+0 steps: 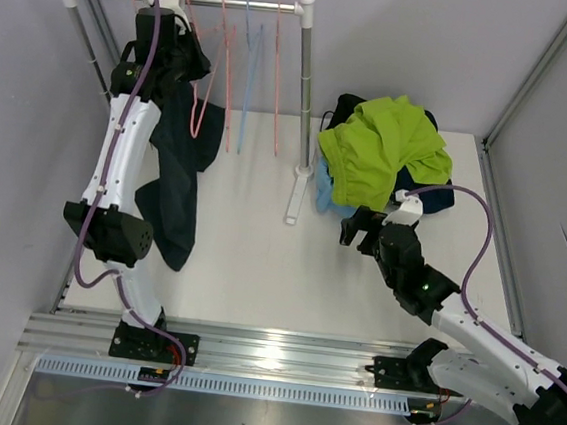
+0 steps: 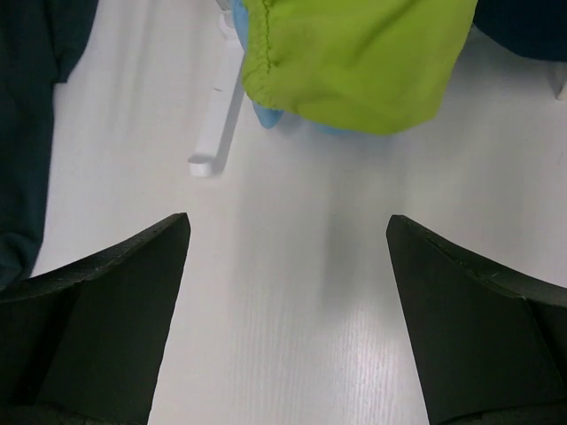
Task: Remove the shorts from the hanger
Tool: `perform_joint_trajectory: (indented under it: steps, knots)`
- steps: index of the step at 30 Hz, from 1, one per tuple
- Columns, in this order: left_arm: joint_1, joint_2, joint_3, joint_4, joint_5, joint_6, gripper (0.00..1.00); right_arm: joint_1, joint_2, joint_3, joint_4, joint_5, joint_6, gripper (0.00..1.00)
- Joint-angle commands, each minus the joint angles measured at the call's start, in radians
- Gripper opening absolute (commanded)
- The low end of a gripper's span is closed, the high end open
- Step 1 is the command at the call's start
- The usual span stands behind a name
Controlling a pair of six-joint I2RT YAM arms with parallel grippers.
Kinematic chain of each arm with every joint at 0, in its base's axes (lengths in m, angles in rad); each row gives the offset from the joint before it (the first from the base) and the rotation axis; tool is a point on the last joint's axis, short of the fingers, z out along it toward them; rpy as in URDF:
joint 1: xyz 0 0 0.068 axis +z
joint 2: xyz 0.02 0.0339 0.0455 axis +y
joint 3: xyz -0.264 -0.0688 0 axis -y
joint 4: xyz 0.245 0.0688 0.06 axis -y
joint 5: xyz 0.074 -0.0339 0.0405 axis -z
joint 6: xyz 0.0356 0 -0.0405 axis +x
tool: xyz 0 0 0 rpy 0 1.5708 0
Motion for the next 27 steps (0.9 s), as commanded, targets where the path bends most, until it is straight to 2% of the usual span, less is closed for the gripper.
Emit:
perform_joint_trajectory:
  steps: [1,3,6,7,9,13,16,18,22,27]
  knots:
    - [-0.011,-0.072,0.008,0.009,-0.007,0.001,0.0,0.022,-0.031,-0.008,-0.025,0.08,0.018,0.99]
    - [-0.013,-0.152,-0.122,0.038,-0.005,-0.002,0.02,0.022,-0.031,-0.001,-0.025,0.083,0.007,0.99]
    - [-0.014,-0.256,-0.26,0.076,-0.001,0.007,0.27,0.025,-0.027,0.025,-0.034,0.084,-0.008,0.99]
    - [-0.014,-0.28,-0.295,0.078,-0.004,0.013,0.45,0.029,-0.025,0.033,-0.038,0.084,-0.011,0.99]
    - [-0.014,-0.34,-0.31,0.064,-0.021,0.034,0.61,0.037,-0.027,0.039,-0.043,0.086,-0.011,0.99]
    - [-0.014,-0.421,-0.285,0.04,-0.094,0.085,0.76,0.072,-0.036,0.039,-0.068,0.109,-0.002,0.99]
    - [-0.01,-0.463,-0.279,0.037,-0.182,0.128,0.83,0.103,-0.047,0.035,-0.092,0.133,0.013,0.99]
    - [0.007,-0.465,-0.264,0.015,-0.215,0.146,0.84,0.124,-0.059,0.033,-0.109,0.152,0.019,0.99]
    - [0.073,-0.456,-0.274,-0.008,-0.238,0.151,0.85,0.152,-0.083,0.038,-0.152,0.179,0.021,0.99]
    - [0.102,-0.422,-0.325,0.037,-0.252,0.146,0.84,0.163,-0.11,0.048,-0.192,0.201,0.022,0.99]
